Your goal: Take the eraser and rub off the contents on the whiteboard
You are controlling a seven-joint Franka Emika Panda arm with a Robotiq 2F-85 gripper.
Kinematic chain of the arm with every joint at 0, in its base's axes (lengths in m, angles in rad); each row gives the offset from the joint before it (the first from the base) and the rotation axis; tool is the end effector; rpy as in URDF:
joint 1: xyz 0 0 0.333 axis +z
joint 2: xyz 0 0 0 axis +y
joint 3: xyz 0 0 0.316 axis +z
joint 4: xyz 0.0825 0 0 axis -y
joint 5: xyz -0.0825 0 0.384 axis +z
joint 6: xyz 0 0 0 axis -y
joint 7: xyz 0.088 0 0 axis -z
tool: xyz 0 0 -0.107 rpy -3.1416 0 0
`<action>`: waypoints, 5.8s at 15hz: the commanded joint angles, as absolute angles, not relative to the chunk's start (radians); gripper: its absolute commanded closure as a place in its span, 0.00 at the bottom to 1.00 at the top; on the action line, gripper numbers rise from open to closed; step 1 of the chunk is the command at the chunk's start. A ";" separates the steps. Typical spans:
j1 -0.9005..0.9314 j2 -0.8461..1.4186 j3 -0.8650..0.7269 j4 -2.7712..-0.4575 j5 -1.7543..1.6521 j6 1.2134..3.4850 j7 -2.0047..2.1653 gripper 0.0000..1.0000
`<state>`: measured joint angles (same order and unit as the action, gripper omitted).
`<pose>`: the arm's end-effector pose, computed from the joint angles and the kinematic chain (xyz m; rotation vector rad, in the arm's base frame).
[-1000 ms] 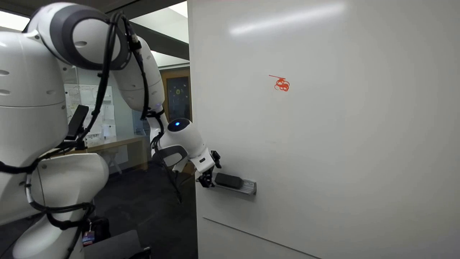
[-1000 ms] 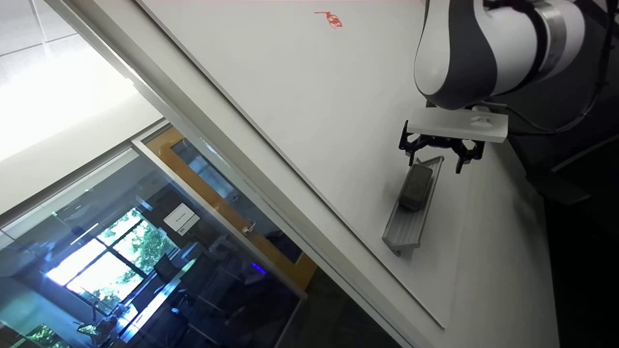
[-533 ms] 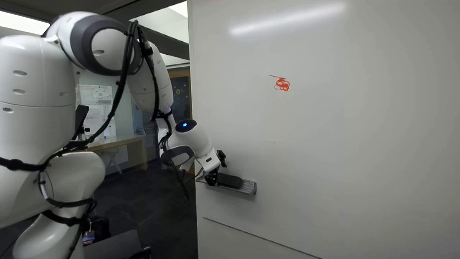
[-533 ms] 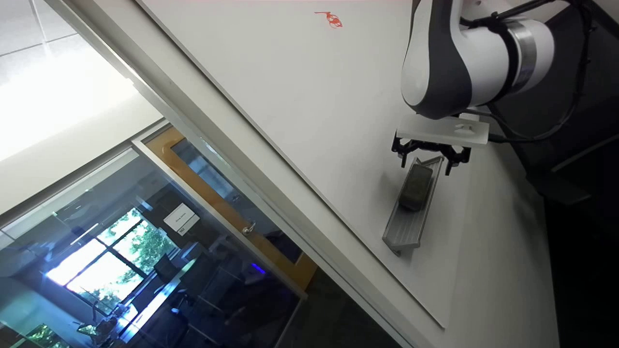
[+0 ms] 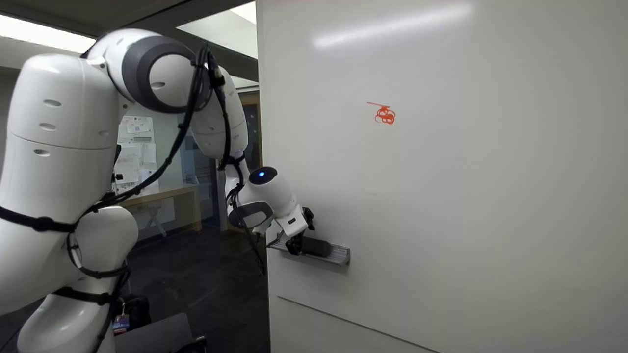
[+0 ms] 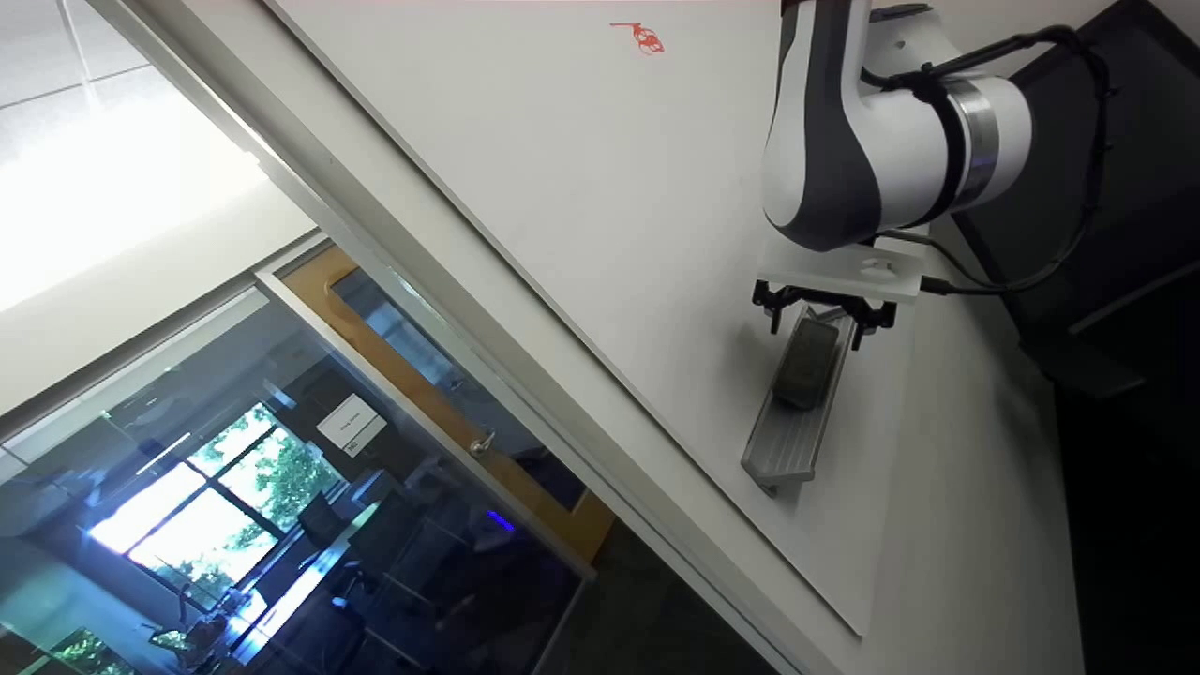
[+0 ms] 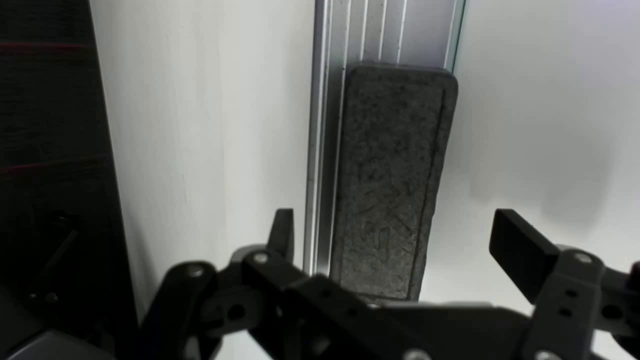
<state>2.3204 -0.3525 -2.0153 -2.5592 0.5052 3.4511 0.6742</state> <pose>0.4804 0.0963 0.2747 -2.1829 1.2601 -0.5315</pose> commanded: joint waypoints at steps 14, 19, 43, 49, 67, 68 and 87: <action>2.506 -0.439 -2.189 -2.457 0.503 3.471 0.701 0.33; 2.508 -0.442 -2.196 -2.458 0.503 3.471 0.700 0.51; 1.981 -0.143 -1.668 -2.524 0.492 3.466 0.931 0.72; 1.625 -0.053 -1.381 -2.435 0.517 3.462 0.957 0.72; 0.777 -0.474 -0.670 -2.328 0.453 3.460 0.815 0.72; 0.744 -0.526 -0.626 -2.367 0.442 3.461 0.823 0.72; 0.837 -0.530 -0.709 -2.365 0.399 3.381 0.843 0.72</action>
